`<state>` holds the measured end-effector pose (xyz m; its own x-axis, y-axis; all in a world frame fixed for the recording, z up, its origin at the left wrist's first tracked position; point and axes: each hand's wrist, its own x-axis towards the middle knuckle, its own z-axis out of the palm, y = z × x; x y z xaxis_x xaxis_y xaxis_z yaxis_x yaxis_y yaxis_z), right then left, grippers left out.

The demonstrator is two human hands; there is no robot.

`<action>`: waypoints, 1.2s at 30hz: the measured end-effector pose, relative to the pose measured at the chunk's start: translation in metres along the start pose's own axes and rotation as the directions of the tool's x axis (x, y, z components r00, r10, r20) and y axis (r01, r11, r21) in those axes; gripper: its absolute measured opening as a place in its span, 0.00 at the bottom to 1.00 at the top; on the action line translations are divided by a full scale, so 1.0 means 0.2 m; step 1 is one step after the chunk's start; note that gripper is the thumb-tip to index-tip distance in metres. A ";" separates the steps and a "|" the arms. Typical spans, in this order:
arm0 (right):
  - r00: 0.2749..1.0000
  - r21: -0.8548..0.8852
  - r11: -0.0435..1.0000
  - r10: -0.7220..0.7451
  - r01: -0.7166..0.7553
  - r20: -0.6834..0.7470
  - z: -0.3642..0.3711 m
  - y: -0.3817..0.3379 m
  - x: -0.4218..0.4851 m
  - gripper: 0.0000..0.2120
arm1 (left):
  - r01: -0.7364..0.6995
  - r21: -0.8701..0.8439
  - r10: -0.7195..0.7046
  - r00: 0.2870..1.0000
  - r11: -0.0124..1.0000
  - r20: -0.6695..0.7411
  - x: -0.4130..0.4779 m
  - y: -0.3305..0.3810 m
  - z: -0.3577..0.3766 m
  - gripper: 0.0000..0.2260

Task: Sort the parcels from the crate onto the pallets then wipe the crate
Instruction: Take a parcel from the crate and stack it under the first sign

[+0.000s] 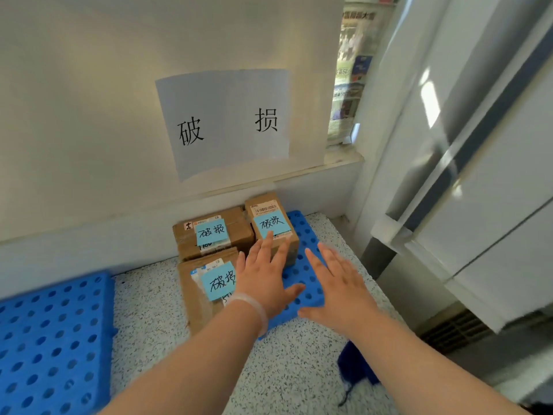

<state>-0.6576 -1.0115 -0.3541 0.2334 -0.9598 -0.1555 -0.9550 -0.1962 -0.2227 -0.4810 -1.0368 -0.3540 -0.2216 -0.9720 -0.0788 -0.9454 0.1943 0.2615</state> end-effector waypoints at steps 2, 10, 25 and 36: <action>0.997 0.007 0.999 0.054 -0.053 -0.064 -0.02 -0.02 -0.12 0.50 | -0.066 -0.031 0.064 0.997 0.997 -0.033 -0.04 0.07 -0.02 0.42; 0.920 0.040 0.944 0.329 -0.328 -0.213 -0.11 0.03 -0.76 0.49 | -0.361 -0.096 0.357 0.932 0.928 -0.058 -0.29 0.49 0.06 0.41; 0.712 0.174 0.774 0.630 -0.609 -0.310 -0.16 0.40 -1.73 0.47 | -0.717 -0.070 0.714 0.697 0.693 -0.069 -0.77 1.39 0.11 0.40; 0.478 0.284 0.541 0.838 -0.792 -0.264 -0.07 0.96 -2.58 0.43 | -0.789 -0.105 0.794 0.593 0.606 0.133 -1.20 2.22 0.42 0.38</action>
<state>-0.9645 -0.5558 -0.3039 -0.7365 -0.6764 -0.0071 -0.6498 0.7104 -0.2703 -0.8684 -0.7059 -0.2999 -0.9142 -0.4040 0.0330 -0.3730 0.8702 0.3218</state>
